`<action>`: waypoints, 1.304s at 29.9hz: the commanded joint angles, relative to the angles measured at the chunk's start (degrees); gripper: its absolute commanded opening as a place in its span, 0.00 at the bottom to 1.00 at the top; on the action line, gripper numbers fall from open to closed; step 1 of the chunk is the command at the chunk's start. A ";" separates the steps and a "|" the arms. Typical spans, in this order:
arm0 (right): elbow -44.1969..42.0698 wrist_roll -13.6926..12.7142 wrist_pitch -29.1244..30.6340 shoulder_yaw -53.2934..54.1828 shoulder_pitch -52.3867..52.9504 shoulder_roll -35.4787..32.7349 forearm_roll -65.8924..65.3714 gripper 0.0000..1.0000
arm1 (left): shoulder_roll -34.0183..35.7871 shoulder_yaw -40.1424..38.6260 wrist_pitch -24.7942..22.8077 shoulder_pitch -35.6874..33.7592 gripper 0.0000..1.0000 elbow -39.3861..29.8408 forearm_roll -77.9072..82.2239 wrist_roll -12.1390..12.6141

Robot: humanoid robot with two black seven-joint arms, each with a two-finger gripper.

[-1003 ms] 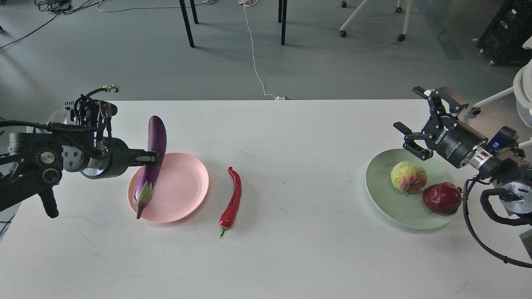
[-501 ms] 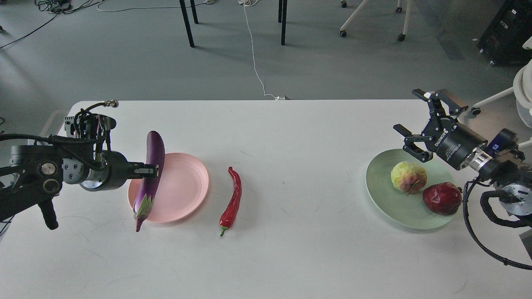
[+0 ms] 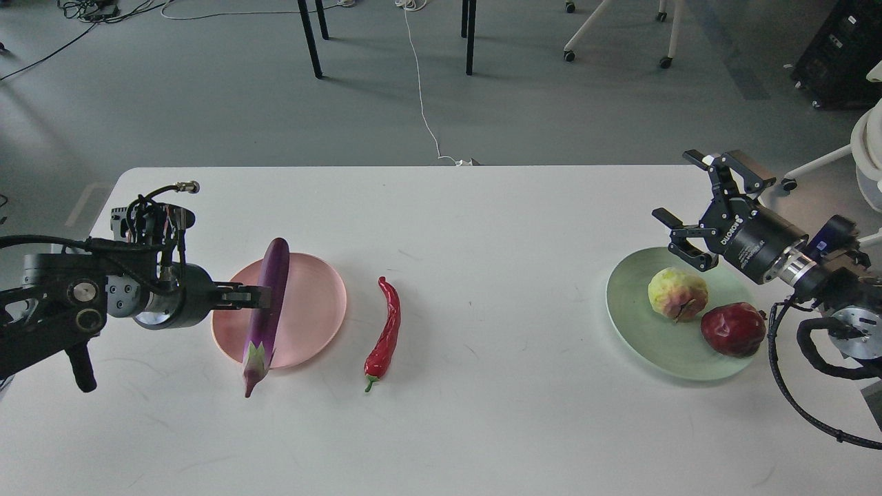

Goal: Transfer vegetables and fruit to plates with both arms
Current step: 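Lift the eggplant and lower it onto the pink plate, then release the eggplant and grasp the red chili pepper with the left gripper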

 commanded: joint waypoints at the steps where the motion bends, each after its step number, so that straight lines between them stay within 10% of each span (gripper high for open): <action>1: 0.04 0.00 0.00 0.09 -0.01 -0.14 0.00 0.98 | -0.09 -1.67 0.00 -0.90 0.87 -0.79 -0.35 -0.13; 20: 0.04 0.00 0.00 0.00 -0.01 -1.37 0.00 0.98 | -21.79 -8.10 0.00 1.11 0.91 -9.76 3.76 4.85; 39: -0.04 0.00 0.00 0.00 -0.10 -1.37 0.00 0.98 | -23.47 -4.93 0.00 6.30 0.91 -6.33 11.69 4.85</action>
